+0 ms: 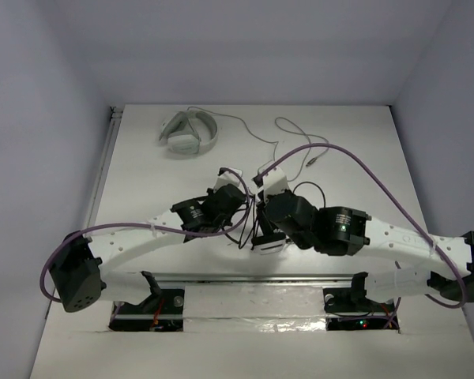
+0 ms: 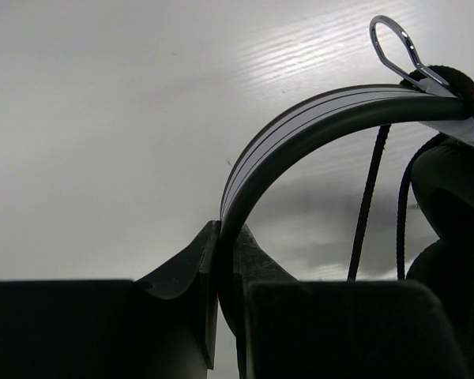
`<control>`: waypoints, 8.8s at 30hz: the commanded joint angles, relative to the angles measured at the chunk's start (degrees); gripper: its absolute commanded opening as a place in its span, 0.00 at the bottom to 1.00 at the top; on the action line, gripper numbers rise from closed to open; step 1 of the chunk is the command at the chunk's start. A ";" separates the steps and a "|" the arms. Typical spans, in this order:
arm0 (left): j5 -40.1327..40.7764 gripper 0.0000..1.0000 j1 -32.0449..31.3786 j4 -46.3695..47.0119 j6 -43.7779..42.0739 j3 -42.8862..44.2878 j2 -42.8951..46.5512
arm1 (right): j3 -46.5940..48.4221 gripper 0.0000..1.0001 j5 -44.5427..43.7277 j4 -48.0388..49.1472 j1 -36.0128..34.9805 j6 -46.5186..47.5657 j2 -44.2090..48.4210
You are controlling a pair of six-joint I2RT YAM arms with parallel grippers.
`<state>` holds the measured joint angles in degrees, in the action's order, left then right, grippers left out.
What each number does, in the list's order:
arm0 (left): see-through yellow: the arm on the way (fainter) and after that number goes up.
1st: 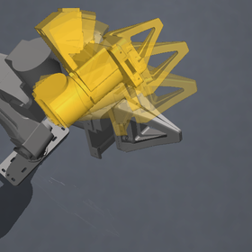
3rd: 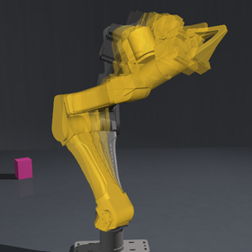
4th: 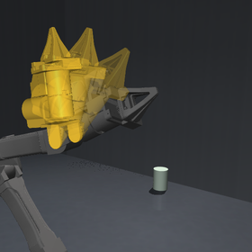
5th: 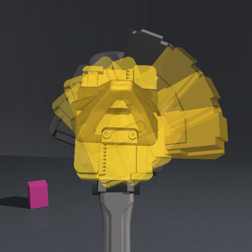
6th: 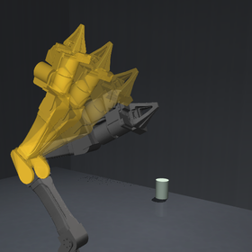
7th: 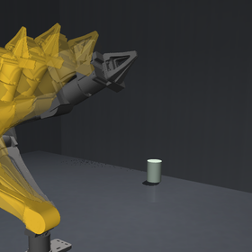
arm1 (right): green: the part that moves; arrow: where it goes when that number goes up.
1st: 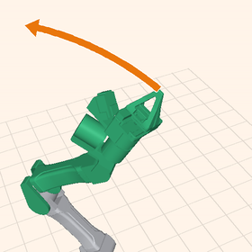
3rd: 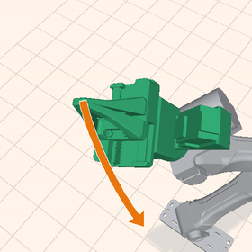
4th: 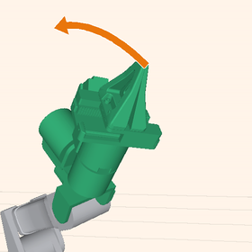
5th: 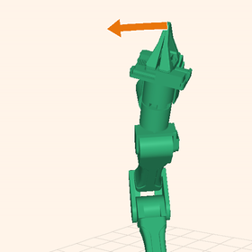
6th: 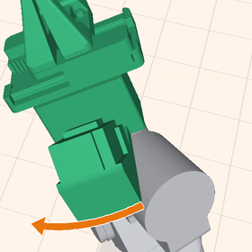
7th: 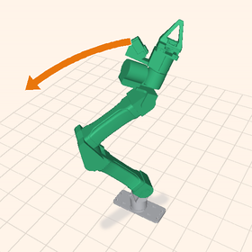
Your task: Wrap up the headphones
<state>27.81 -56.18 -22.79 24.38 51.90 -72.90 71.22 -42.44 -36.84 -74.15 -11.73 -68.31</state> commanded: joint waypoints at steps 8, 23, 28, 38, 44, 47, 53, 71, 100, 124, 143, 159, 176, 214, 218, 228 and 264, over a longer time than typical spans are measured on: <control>-16.12 0.00 -0.51 1.69 -6.80 3.47 9.79 | -3.98 0.01 -8.63 8.01 11.21 0.48 3.19; -37.47 0.00 10.56 5.47 -8.91 7.78 19.55 | -14.33 0.17 5.41 18.02 18.59 -7.52 10.12; -42.75 0.00 14.08 5.82 -9.61 11.89 20.08 | -22.78 0.22 22.64 30.82 23.69 -10.42 15.31; -48.21 0.00 15.92 5.21 -8.21 21.31 17.97 | -31.93 0.26 33.55 47.38 26.60 -13.32 12.59; -49.43 0.00 17.16 8.28 -5.22 25.96 16.75 | -39.13 0.35 39.53 57.49 26.60 -15.42 11.45; -47.33 0.00 17.94 6.62 -4.87 30.88 14.55 | -40.81 0.39 40.76 59.95 26.60 -17.01 9.70; -46.54 0.00 19.79 7.14 -1.98 38.44 10.51 | -42.92 0.45 41.38 60.84 26.60 -19.82 4.60; -39.86 0.00 29.37 7.40 0.05 48.47 4.35 | -50.83 0.49 44.28 59.96 26.60 -28.70 2.48; 12.05 0.00 29.74 22.87 7.62 12.18 1.81 | -17.72 0.00 26.01 8.76 -4.85 -25.37 2.57; 7.53 0.00 0.47 -2.50 -5.48 8.12 2.59 | 4.89 0.00 -10.03 -4.21 0.23 -4.36 2.05; -21.12 0.00 -0.68 -2.35 -17.26 13.40 16.47 | -2.75 0.10 -8.81 5.45 12.18 0.22 3.27; -29.81 0.00 5.11 1.95 -15.15 22.71 19.20 | -21.72 0.17 14.21 27.33 16.41 -10.07 20.67; -48.64 0.00 15.49 3.80 -7.07 43.01 9.45 | -36.50 0.35 31.88 51.59 22.99 -14.20 13.30; -51.98 0.00 25.95 2.84 -0.39 56.20 0.05 | -45.02 0.50 31.71 49.31 24.05 -16.04 36.50; -52.33 0.00 26.56 1.87 -0.30 59.36 -1.27 | -46.44 0.23 33.99 51.86 24.05 -16.66 31.50; -54.97 0.00 26.56 1.25 1.54 60.87 -2.59 | -48.55 0.80 47.35 70.74 24.05 -15.87 12.25; -0.92 0.00 38.42 11.36 -2.58 54.55 -12.17 | -29.84 0.00 9.05 18.40 -16.80 -38.45 4.33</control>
<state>20.10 -18.72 -21.65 21.82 107.04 -87.96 35.55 -23.05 -7.86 -87.00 -46.11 -63.92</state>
